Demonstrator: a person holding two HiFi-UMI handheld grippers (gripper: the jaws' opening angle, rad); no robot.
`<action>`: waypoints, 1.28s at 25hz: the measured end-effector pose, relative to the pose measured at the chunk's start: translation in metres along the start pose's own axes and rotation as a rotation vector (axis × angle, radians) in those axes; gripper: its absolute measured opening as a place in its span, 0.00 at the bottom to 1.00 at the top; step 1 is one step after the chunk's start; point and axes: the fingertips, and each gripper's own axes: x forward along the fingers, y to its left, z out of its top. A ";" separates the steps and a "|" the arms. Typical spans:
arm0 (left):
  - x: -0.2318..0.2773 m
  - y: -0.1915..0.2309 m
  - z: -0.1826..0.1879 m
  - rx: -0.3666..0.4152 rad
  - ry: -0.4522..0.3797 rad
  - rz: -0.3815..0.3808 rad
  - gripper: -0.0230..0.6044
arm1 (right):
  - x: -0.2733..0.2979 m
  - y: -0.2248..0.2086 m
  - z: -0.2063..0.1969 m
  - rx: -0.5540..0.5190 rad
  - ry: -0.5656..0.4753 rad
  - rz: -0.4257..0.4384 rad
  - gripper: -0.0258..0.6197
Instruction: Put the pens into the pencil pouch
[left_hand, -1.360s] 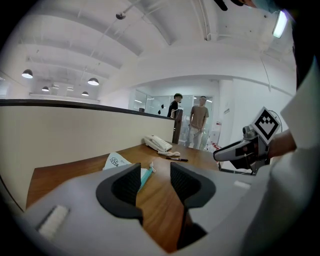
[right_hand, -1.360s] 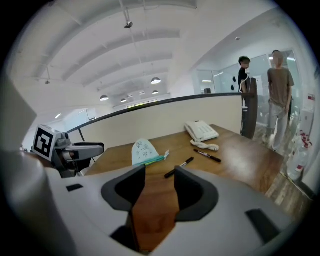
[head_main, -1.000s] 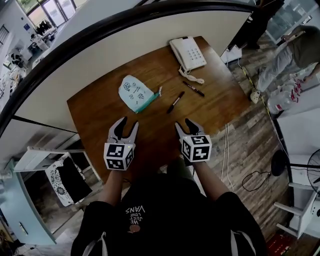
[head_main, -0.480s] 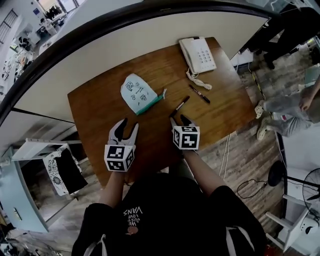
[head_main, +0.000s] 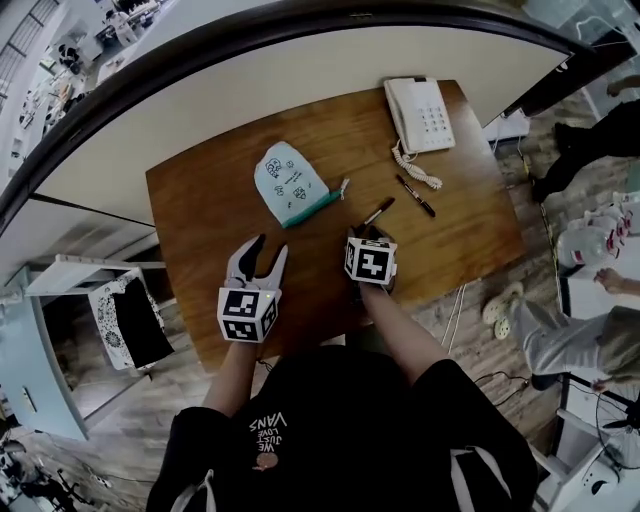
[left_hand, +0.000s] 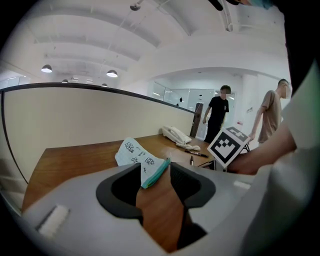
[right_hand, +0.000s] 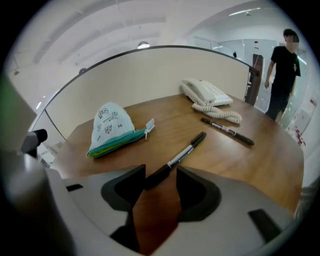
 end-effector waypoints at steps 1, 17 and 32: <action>0.000 0.001 0.000 -0.003 0.001 0.004 0.31 | 0.001 0.000 -0.002 -0.022 0.012 -0.005 0.33; 0.043 -0.002 -0.005 0.218 0.090 -0.032 0.31 | -0.021 -0.022 -0.009 -0.215 0.022 0.044 0.12; 0.110 -0.004 -0.060 0.614 0.370 -0.041 0.31 | -0.070 -0.033 -0.020 -0.176 -0.026 0.109 0.12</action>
